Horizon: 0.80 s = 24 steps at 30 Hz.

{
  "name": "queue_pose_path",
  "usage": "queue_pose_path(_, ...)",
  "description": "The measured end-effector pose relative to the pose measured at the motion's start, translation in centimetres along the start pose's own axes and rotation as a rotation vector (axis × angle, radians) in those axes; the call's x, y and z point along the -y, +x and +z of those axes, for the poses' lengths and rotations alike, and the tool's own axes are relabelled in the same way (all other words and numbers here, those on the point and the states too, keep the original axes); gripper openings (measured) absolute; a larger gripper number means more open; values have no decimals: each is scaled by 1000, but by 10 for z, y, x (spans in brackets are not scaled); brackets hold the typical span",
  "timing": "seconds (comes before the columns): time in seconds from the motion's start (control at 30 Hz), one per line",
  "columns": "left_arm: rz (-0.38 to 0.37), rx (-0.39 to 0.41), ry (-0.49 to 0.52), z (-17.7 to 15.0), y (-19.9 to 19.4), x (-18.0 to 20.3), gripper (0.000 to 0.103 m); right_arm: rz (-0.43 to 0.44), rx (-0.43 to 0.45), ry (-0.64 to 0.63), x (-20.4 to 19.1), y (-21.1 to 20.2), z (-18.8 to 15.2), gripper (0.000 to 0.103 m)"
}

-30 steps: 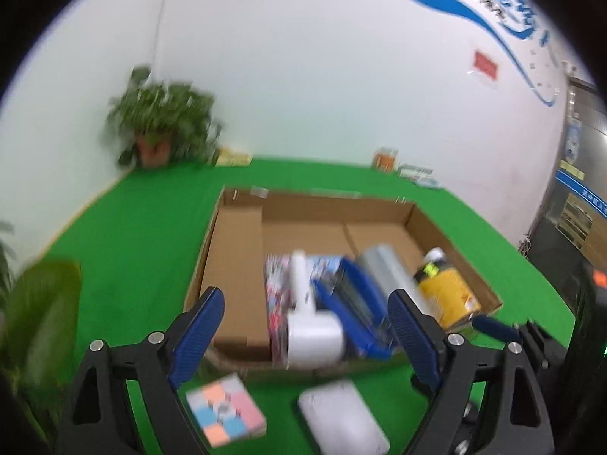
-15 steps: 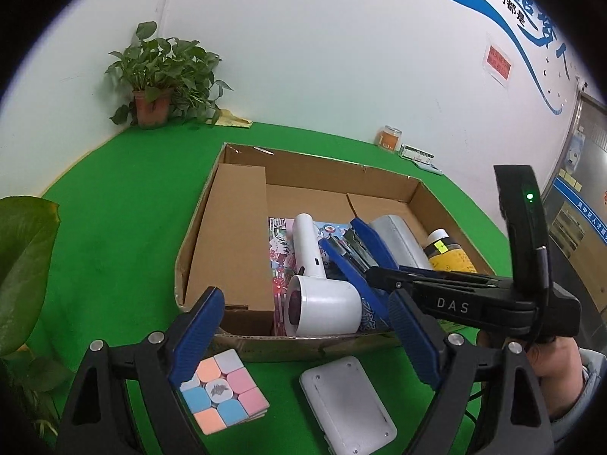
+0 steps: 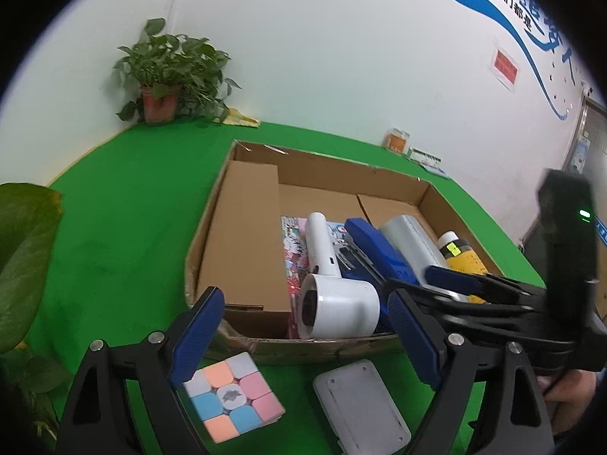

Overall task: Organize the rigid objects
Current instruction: 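Open the right gripper and withdraw it from the stapler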

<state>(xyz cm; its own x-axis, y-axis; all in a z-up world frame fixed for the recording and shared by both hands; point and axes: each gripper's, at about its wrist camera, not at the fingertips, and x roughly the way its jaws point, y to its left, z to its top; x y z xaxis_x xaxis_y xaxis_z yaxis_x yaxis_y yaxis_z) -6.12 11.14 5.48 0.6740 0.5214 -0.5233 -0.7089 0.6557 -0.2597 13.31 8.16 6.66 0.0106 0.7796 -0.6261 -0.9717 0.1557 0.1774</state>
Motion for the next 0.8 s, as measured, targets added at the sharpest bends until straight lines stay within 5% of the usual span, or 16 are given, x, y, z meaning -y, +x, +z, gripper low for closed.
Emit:
queue_pose_path(0.13,28,32,-10,-8,-22,-6,88,-41,182,-36,-1,-47,-18,94)
queue_pose_path(0.2,31,-8,-24,-16,-21,-8,88,-56,214,-46,1,-53,-24,93)
queue_pose_path(0.27,23,-47,-41,-21,-15,-11,88,-41,178,-50,4,-46,-21,80)
queue_pose_path(0.33,23,-81,-67,-28,-10,-12,88,-54,120,-41,9,-33,-13,49)
queue_pose_path(0.43,16,-100,-89,-36,-9,-10,88,-46,-16,-16,24,-5,-8,29)
queue_pose_path(0.6,7,-105,-88,-39,-9,-5,88,-5,-96,11,15,27,-16,22)
queue_pose_path(0.7,18,-98,-84,-38,-7,-5,88,29,-84,44,9,27,-13,30)
queue_pose_path(0.77,22,-95,-69,-39,-6,-3,88,44,-45,23,4,12,-15,55)
queue_pose_path(0.8,21,-97,-57,-39,-4,-2,88,33,-17,2,2,0,-20,84)
